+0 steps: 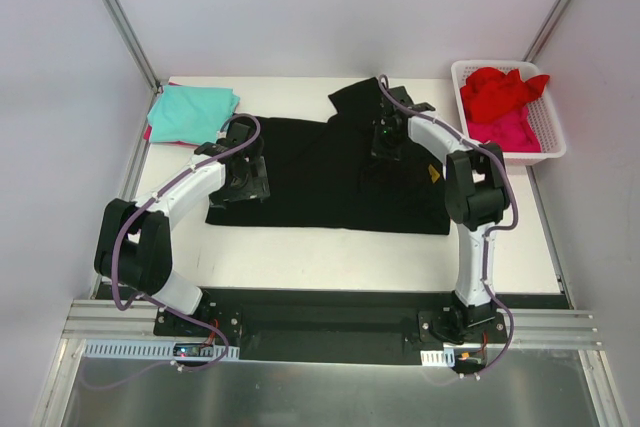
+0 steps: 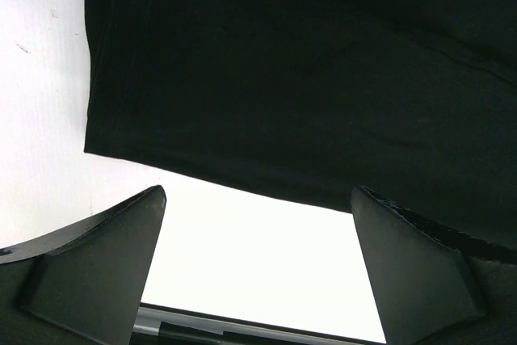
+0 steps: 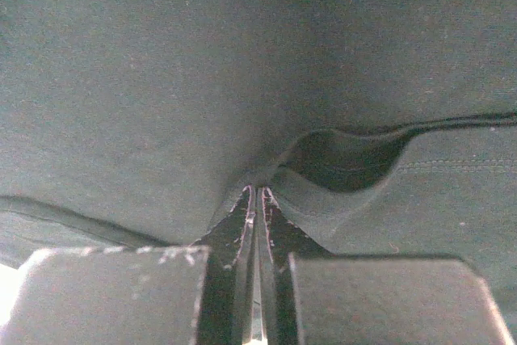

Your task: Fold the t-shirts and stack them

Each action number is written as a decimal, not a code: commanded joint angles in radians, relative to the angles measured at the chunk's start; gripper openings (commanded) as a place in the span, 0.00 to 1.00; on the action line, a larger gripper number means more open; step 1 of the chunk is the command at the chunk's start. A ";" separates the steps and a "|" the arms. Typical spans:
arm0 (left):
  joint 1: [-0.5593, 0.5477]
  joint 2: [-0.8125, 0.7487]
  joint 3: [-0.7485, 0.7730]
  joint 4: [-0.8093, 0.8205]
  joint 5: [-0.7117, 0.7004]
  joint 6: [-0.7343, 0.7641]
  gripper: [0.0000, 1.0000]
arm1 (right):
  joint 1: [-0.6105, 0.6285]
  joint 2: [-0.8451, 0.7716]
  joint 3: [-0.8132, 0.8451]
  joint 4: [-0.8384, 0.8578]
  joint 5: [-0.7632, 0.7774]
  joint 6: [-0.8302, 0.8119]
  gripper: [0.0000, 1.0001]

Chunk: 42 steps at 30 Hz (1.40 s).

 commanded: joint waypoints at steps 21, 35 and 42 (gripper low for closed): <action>-0.014 -0.014 0.012 -0.013 -0.040 0.013 0.99 | 0.003 -0.061 0.102 -0.107 0.022 -0.079 0.48; -0.009 0.097 0.095 0.058 -0.028 0.032 0.99 | -0.028 -0.337 -0.328 -0.033 0.194 -0.084 0.47; 0.035 0.131 0.048 0.232 0.007 0.017 0.99 | -0.088 -0.294 -0.361 0.026 0.198 -0.089 0.45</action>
